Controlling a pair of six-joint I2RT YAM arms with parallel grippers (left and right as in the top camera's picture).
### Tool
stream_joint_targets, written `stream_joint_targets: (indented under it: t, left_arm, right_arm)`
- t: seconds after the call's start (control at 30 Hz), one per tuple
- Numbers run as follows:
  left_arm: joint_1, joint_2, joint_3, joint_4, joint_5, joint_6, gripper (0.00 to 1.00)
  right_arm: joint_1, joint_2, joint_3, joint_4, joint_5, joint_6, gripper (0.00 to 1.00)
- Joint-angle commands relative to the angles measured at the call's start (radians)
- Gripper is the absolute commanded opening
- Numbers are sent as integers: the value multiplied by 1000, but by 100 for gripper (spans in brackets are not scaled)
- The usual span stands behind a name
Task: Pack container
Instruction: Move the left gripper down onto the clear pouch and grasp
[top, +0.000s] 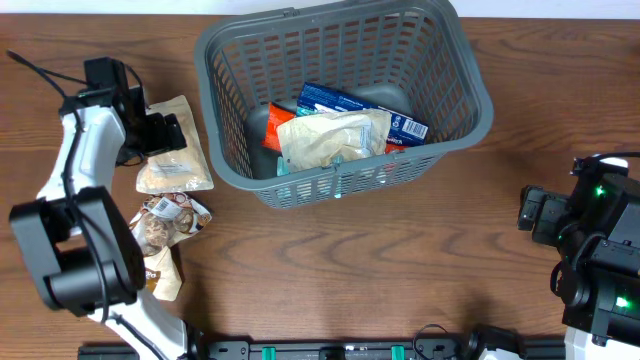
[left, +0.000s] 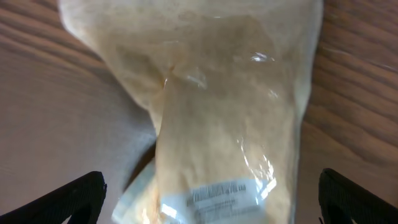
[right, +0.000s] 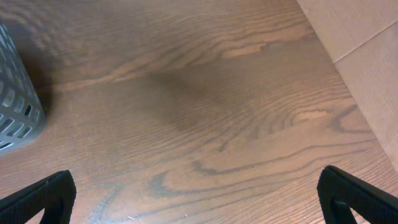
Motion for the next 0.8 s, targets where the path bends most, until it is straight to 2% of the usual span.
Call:
stream_joint_targets:
  t: [0.0,0.67,0.7,0.73,0.77]
  left_arm:
    - [2,45,-4,23,-1,-31,98]
    - [2,215,-4,77,-1,-51,98]
    - [2,219,-4,77,-1,-51,85]
    - [2,224,-4,77,-1,-51,64]
    - [2,229,-4,77,-1,-51,50]
  right_arm:
    - [11,3,-5,-3,-5,2,99]
    - [11,20,-5,-7,-15,2,99]
    - [11,20,-5,-7,-15,2,99]
    - [11,20,-5,-7,-15,2,99]
    - [11,20,-5,-7,-15,2,99]
